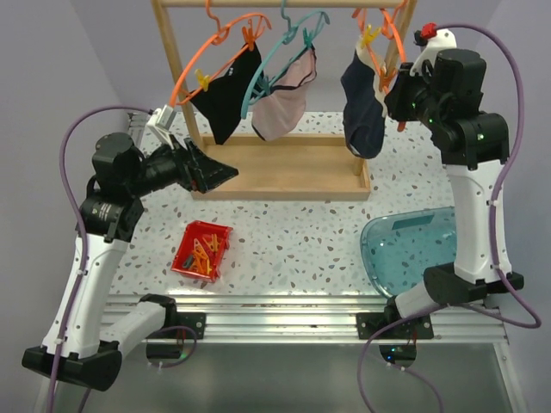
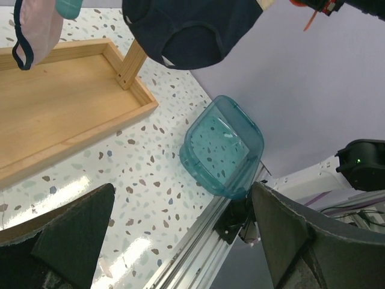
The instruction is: Remove the underwear clipped to the hanger
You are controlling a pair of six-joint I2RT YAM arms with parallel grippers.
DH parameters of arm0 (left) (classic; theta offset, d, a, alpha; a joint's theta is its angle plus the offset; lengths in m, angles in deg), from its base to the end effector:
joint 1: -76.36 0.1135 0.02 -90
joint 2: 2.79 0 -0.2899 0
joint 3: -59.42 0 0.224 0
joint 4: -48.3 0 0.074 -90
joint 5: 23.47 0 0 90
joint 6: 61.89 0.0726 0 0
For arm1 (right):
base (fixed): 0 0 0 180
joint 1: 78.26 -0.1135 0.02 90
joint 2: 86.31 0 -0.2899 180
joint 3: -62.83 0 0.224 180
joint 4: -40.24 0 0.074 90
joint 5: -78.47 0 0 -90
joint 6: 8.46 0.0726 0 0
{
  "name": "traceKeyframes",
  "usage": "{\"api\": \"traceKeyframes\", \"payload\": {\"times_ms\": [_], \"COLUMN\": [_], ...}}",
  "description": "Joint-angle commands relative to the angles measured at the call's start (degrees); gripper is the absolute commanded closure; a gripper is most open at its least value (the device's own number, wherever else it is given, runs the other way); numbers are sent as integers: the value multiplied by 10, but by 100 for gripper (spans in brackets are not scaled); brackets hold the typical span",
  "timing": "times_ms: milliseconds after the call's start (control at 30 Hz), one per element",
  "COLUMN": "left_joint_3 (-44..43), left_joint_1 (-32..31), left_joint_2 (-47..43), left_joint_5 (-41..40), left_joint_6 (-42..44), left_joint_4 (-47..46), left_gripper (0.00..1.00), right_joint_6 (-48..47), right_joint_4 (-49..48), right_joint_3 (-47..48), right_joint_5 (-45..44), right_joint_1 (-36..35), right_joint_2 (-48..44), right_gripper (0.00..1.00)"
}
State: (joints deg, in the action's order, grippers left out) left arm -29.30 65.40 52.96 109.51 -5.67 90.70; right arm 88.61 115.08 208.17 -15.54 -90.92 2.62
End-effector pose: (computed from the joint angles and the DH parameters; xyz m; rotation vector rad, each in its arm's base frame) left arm 0.1577 -0.0809 0.4542 0.2269 1.8362 -1.2051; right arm 0.2718 0.0558 0.5437 -0.0446 1.8946 0.1686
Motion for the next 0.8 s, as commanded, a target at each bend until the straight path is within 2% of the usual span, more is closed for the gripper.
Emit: {"api": "traceKeyframes", "payload": {"times_ms": [0, 267, 500, 700, 767], "left_joint_3": [-33, -62, -49, -33, -35], "left_joint_1": [-2, -3, -17, -62, -101], "left_joint_2": [10, 47, 72, 95, 103], "left_joint_5": [-6, -13, 6, 2, -13], "left_joint_6": [6, 14, 23, 20, 18], "left_joint_4": [-6, 5, 27, 49, 54], "left_gripper": [0, 0, 0, 0, 0], "right_joint_6": [5, 48, 67, 101, 128], "right_joint_4": [-16, -14, 20, 69, 67], "right_joint_3": [-31, -206, -339, -428, -476], "right_joint_5": [-6, 96, 154, 236, 253], "right_joint_1": [2, 1, 1, 2, 2], "right_joint_2": [-52, -194, -319, -398, -427], "right_gripper": [100, 100, 100, 100, 100]}}
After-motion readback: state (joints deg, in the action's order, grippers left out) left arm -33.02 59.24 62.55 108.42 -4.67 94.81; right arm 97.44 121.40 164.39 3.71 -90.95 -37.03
